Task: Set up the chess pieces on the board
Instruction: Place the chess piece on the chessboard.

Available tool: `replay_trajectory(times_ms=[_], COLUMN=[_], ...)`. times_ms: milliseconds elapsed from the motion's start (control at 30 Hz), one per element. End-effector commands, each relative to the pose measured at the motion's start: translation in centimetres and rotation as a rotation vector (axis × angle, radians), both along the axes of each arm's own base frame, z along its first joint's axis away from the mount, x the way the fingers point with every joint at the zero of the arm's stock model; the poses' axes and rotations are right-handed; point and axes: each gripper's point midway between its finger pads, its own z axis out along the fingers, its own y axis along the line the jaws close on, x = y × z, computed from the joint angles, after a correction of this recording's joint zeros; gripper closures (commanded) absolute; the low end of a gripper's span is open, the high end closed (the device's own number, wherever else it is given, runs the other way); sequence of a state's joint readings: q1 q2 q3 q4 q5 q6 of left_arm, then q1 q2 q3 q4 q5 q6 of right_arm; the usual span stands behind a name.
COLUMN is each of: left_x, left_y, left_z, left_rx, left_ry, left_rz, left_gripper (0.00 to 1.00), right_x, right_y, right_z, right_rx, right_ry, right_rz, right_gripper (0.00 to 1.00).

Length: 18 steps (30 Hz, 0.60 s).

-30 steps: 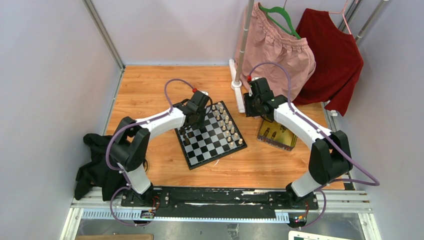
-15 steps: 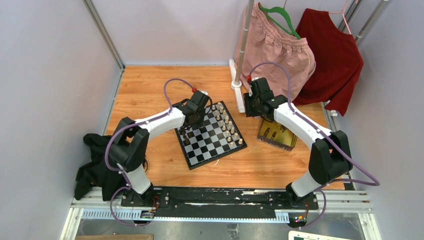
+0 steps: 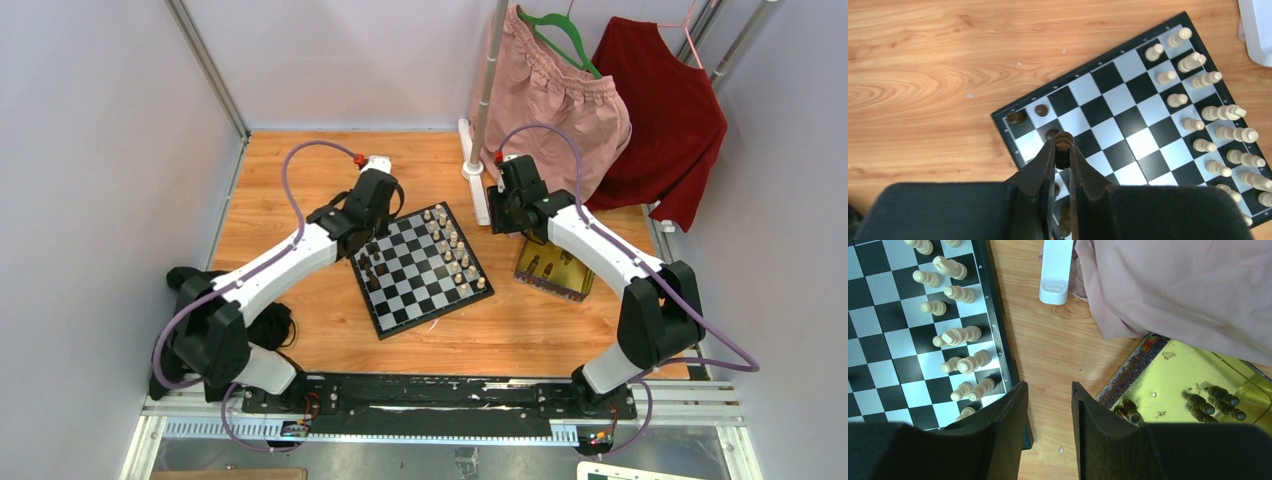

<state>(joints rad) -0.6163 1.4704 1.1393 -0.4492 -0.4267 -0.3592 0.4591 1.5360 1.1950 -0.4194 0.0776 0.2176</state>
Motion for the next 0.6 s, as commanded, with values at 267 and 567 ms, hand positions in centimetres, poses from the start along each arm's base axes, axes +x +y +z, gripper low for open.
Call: replay_trajectory(times_ms=[267,567], left_x=[-1.1,-1.1], left_y=[6.5,6.9], left_z=[-2.6,-5.2], left_rx=[-0.044,-0.102], left_ry=[0.025,0.107], left_rz=[0.23,0.248], left_gripper=[1.0,1.0], right_x=[-0.2,-0.3], right_y=[0.2,0.3], right_z=[1.0,0.3], right_rx=[0.04,0.04], right_ry=[-0.006,0.005], right_rz=[-0.006,-0.003], right_gripper=[0.59,0.59])
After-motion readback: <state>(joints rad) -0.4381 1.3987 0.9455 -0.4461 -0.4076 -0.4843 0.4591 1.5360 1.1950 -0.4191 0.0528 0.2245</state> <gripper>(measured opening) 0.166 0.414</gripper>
